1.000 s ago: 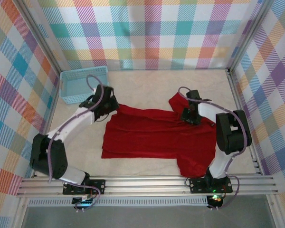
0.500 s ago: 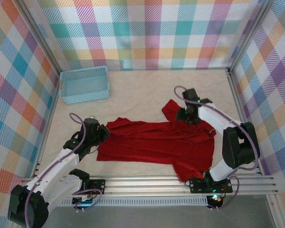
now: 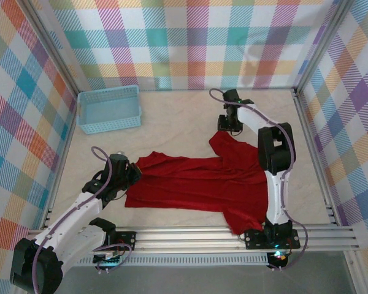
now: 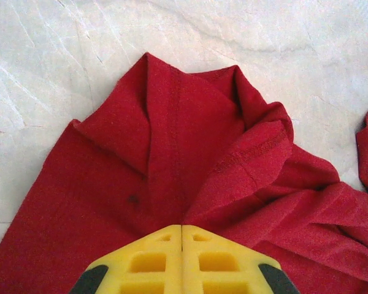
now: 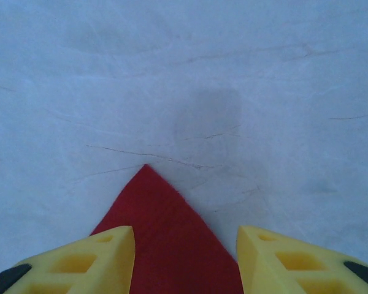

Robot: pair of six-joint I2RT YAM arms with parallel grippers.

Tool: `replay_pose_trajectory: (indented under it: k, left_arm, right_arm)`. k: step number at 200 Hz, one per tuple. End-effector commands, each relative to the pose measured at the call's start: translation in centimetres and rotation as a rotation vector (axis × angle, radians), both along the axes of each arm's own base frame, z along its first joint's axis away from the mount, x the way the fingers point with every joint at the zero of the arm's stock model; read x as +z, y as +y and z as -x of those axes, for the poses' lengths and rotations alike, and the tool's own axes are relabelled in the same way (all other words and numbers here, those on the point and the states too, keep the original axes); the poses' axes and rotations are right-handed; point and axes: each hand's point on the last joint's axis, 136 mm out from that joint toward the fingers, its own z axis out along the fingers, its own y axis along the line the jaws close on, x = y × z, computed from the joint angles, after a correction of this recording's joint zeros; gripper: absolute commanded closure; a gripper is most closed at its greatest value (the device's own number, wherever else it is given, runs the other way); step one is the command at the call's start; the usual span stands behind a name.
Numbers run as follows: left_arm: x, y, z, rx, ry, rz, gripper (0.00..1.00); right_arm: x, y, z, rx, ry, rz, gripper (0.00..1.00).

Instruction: Fold the inside-out t-shirt

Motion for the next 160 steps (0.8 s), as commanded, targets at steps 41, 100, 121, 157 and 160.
replay_pose_trajectory:
  k: [41,100,121,157,160]
  left_arm:
    - [-0.1,0.0,0.2,-0.009,-0.001,-0.015,1.0]
    - [1.1,0.1,-0.5,0.002,-0.021,-0.024,1.0]
    - [3.2,0.3,-1.5,0.011,-0.067,-0.021,1.0]
    - [8.9,1.3,-3.5,0.046,-0.193,0.003,1.0]
    - [9.2,1.3,-3.7,0.048,-0.201,0.009,1.0]
  right_arm:
    - [-2.1,1.8,0.3,0.071,0.075,0.013,0.53]
    - [-2.8,1.2,-0.1,0.057,0.112,0.069,0.87]
    - [2.9,0.7,-1.7,0.049,-0.025,0.072,0.97]
    - [17.7,-1.5,-2.9,0.024,-0.337,0.091,1.0]
    - [18.9,-1.7,-2.9,0.021,-0.362,0.094,1.0]
